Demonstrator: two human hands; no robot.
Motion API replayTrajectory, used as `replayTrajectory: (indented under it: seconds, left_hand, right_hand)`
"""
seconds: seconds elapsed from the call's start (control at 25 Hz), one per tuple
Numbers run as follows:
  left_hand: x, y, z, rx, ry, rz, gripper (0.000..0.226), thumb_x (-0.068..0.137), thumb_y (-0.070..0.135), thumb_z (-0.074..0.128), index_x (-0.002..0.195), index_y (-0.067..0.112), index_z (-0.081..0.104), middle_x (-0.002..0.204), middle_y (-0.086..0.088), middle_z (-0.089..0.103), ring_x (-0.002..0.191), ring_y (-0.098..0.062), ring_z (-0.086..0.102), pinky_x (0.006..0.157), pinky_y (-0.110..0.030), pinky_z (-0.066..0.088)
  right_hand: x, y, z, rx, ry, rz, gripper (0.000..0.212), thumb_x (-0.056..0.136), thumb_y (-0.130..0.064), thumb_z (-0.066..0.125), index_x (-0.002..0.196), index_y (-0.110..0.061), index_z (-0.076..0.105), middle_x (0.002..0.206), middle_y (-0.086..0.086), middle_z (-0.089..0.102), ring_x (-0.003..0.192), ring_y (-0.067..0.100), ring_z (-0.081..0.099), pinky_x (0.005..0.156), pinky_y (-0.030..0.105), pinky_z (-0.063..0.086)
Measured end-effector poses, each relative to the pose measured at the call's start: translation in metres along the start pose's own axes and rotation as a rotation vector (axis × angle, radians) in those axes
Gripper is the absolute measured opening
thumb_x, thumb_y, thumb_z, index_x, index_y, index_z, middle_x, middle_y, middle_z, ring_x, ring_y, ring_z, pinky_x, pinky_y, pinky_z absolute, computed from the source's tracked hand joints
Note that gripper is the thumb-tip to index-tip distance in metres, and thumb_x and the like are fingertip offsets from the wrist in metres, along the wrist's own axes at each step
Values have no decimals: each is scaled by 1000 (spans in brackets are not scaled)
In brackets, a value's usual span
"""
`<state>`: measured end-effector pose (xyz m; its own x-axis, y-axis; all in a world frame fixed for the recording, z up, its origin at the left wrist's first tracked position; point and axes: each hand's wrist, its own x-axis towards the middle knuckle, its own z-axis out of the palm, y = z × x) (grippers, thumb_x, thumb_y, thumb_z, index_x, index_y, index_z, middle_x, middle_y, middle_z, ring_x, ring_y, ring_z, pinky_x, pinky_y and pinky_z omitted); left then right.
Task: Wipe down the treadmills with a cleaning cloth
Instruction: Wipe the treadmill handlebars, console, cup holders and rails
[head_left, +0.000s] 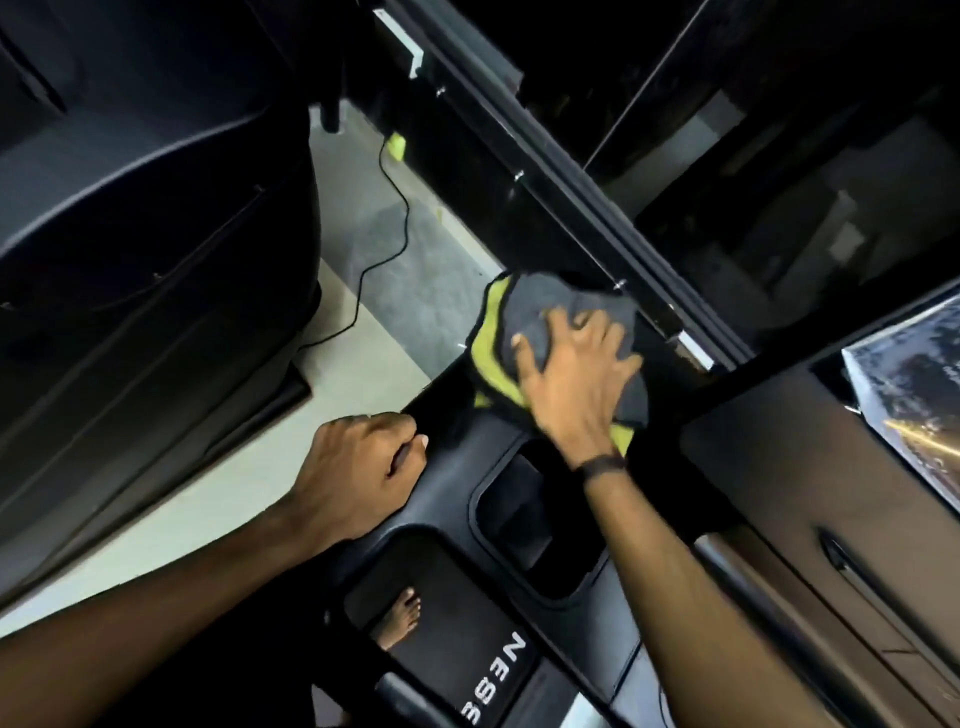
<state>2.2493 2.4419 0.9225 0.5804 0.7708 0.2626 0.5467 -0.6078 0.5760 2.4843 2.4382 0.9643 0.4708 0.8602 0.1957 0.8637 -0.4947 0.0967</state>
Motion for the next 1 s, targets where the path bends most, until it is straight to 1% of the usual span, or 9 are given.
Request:
replayTrajectory:
  seconds: [0.12,0.24,0.32,0.4,0.44,0.52,0.68,0.84,1.0]
  left_hand:
    - [2,-2,-2,-59,-23,-18,35,89,33,45,59,15,43,53,-5,51,51,-36,54,47,-29,33]
    - [5,-1,-2,-91,-28,-36,34,88,32,45,58,17,41,51,-4,49,48,-36,52,45,-29,35]
    - [6,0,-1,-100,-28,-46,34,88,32,46,58,17,40,51,-4,48,48,-37,51,44,-30,35]
    - [6,0,-2,-110,-30,-66,34,88,31,47,57,17,40,50,-3,47,47,-36,49,45,-30,33]
    - [6,-1,-1,-120,-30,-71,35,88,31,48,57,17,39,50,-2,46,47,-35,48,46,-29,32]
    - [6,-1,-1,-131,-32,-81,35,88,31,47,57,16,38,50,-3,45,47,-35,48,47,-29,31]
    - [5,0,-2,-121,-37,-93,34,86,32,47,57,16,38,50,-6,48,49,-37,51,46,-29,32]
    - [7,2,-5,-122,-37,-132,33,87,32,48,59,21,35,49,-7,50,48,-37,51,44,-30,33]
    - [7,2,-4,-109,3,-119,34,88,32,49,59,21,36,51,-6,53,49,-39,53,45,-32,35]
  right_hand:
    - [-89,30,-16,106,39,56,38,95,-59,42,118,-32,56,107,4,53,96,28,49,77,46,42]
    - [-98,71,-26,66,76,213,36,98,-35,48,124,-16,65,100,25,70,72,40,67,64,43,51]
    - [-48,77,-13,208,114,374,38,100,-19,51,130,3,58,125,38,57,101,50,63,84,42,48]
    - [18,61,-1,198,118,586,45,97,-37,55,125,-2,56,126,34,51,119,48,48,99,47,32]
    - [38,49,0,71,70,591,49,96,-47,52,124,-8,56,125,28,51,120,45,46,99,51,33]
    - [39,22,1,-41,5,342,50,92,-56,49,122,-17,56,120,20,53,115,40,47,93,53,37]
    - [-67,-5,-7,98,1,-21,37,84,-57,50,105,-26,55,110,6,49,101,30,43,86,48,35]
    - [-61,38,-9,82,43,207,42,80,-54,50,100,-18,54,106,16,48,99,36,44,79,47,43]
    - [47,19,6,-20,-70,413,66,82,-65,42,131,-21,52,133,24,47,126,45,42,100,65,33]
